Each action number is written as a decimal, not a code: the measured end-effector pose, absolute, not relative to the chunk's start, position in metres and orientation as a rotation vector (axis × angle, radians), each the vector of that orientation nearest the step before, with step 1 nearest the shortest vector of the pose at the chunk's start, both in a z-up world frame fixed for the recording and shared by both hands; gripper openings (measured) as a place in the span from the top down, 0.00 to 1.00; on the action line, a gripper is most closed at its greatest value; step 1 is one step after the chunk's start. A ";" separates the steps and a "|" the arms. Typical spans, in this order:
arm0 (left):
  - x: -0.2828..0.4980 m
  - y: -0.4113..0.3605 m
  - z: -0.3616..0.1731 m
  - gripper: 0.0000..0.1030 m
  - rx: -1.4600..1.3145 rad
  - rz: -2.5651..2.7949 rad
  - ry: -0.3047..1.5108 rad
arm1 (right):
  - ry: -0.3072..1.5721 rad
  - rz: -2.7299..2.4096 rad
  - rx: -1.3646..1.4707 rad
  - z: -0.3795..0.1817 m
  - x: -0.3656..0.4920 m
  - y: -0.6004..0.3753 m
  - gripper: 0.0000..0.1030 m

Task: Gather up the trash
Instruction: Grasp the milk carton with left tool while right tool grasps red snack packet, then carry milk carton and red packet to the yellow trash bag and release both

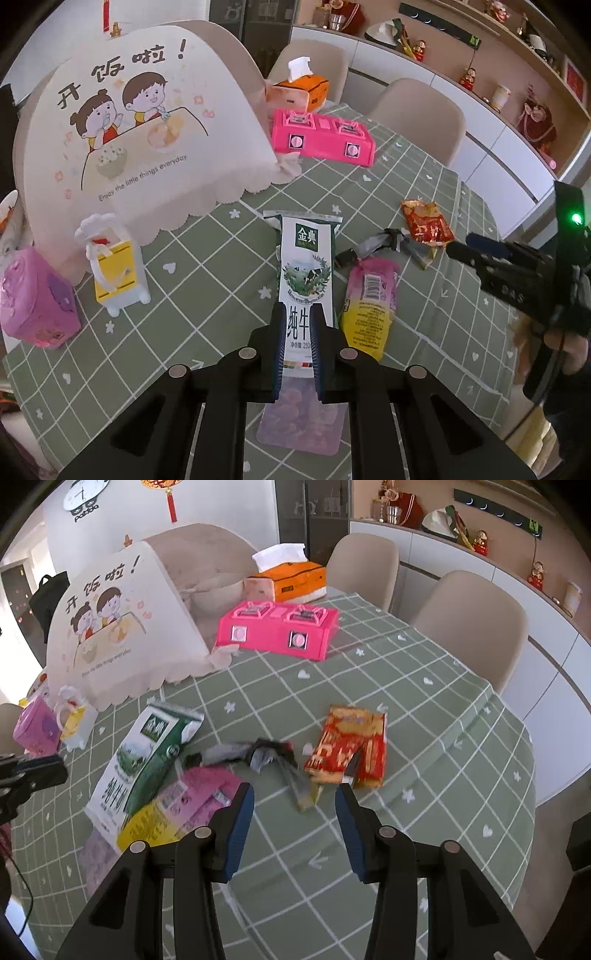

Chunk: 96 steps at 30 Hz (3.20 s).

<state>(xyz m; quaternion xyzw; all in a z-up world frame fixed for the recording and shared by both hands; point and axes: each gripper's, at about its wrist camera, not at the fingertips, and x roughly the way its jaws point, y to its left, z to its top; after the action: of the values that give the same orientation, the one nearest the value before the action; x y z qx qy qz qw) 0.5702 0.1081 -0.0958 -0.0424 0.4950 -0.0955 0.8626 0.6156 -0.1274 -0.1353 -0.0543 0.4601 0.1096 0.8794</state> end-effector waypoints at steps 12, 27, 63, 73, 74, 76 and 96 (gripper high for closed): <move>0.567 0.145 -0.105 0.87 -0.195 -0.136 1.074 | 0.988 0.165 0.068 -0.168 0.700 -0.183 0.53; 0.578 0.132 -0.103 0.86 -0.170 -0.155 1.064 | 1.059 0.243 -0.004 -0.180 0.684 -0.169 0.88; 0.610 0.101 -0.125 0.55 -0.209 -0.274 1.154 | 0.875 0.212 0.007 -0.091 0.525 -0.150 0.89; 0.544 0.114 -0.030 0.55 -0.086 -0.337 0.945 | 0.763 0.156 0.009 -0.036 0.471 -0.125 0.89; 0.538 0.115 -0.024 0.55 -0.083 -0.347 0.931 | 0.750 0.144 0.005 -0.030 0.464 -0.122 0.89; 0.527 0.116 -0.011 0.54 -0.083 -0.378 0.908 | 0.723 0.112 -0.010 -0.016 0.446 -0.115 0.89; 0.404 0.016 0.022 0.54 0.035 -0.592 0.832 | 0.632 -0.051 0.042 0.028 0.306 -0.180 0.89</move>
<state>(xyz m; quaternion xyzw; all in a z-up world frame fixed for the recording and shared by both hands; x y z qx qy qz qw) 0.4043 0.0163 0.0219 0.0169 0.3981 -0.2832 0.8724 0.3058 -0.1798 0.0277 0.0205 0.3107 -0.0251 0.9500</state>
